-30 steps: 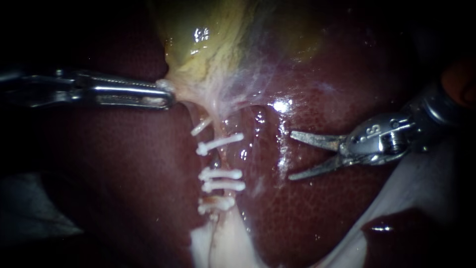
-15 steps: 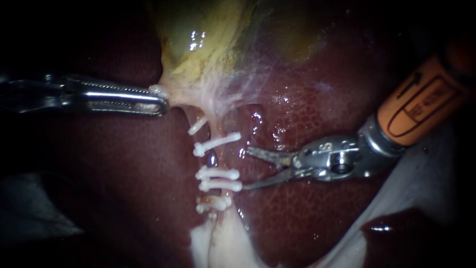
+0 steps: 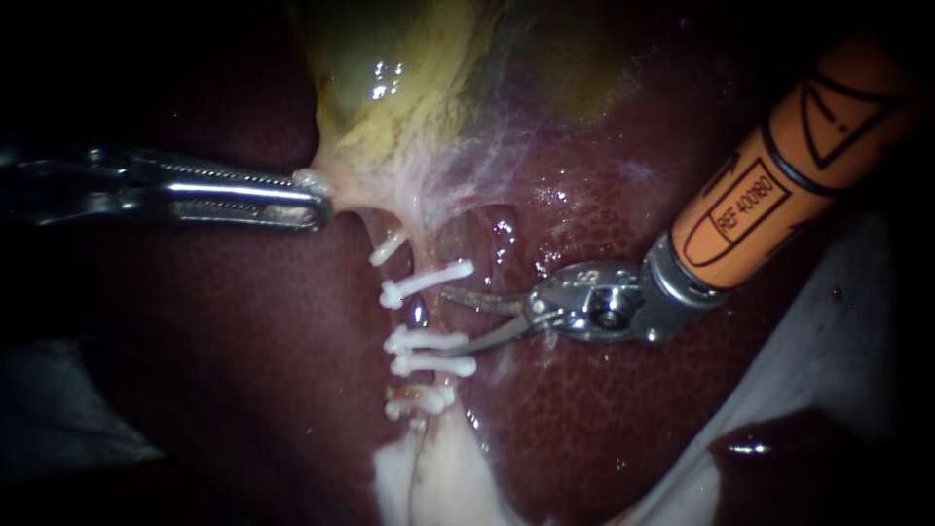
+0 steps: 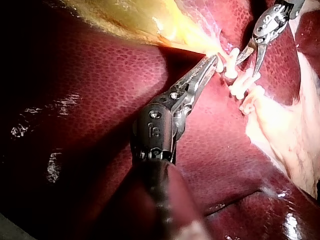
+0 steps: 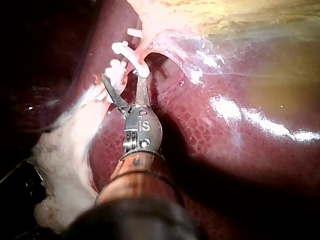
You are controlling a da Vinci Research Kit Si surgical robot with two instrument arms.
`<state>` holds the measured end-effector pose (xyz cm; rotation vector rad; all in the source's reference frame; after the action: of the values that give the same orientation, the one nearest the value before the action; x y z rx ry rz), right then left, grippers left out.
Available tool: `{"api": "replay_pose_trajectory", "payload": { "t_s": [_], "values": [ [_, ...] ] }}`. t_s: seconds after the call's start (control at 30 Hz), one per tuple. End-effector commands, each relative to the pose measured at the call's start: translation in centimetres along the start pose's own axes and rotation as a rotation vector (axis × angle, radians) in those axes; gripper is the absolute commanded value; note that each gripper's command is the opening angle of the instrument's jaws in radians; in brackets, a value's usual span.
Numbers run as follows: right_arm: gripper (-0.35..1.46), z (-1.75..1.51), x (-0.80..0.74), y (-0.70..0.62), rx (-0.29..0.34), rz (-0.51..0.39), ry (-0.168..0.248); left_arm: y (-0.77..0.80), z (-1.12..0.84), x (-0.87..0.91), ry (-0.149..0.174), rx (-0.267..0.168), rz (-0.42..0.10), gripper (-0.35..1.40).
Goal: Go to the cutting position right tube
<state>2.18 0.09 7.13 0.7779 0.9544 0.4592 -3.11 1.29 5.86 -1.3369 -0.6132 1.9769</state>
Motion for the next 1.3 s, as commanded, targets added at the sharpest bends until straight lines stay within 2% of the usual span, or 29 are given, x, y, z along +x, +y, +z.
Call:
{"api": "replay_pose_trajectory", "payload": {
  "t_s": [0.03,0.2,0.4,0.7,1.1,1.3],
  "values": [
    [1.43,0.02,0.02,0.00,0.013,0.004,0.011,0.00,0.00,0.00,0.000,0.000,0.000,-0.35],
    [1.45,0.09,0.06,0.00,0.088,0.033,0.044,0.00,0.00,0.00,0.000,0.000,0.000,-0.35],
    [1.43,0.21,0.13,0.01,0.161,0.038,0.054,0.00,0.00,0.00,0.000,0.000,0.000,-0.35],
    [1.43,0.52,0.24,-0.02,0.175,0.035,0.084,0.00,0.01,0.00,0.000,0.001,0.000,-0.35],
    [1.43,0.72,0.37,-0.01,0.160,0.070,0.115,0.00,0.04,-0.01,0.000,0.000,0.000,-0.35],
    [1.43,0.68,0.43,-0.13,0.166,0.071,0.114,0.00,0.03,-0.01,0.000,0.000,0.001,-0.35]
  ]
}}
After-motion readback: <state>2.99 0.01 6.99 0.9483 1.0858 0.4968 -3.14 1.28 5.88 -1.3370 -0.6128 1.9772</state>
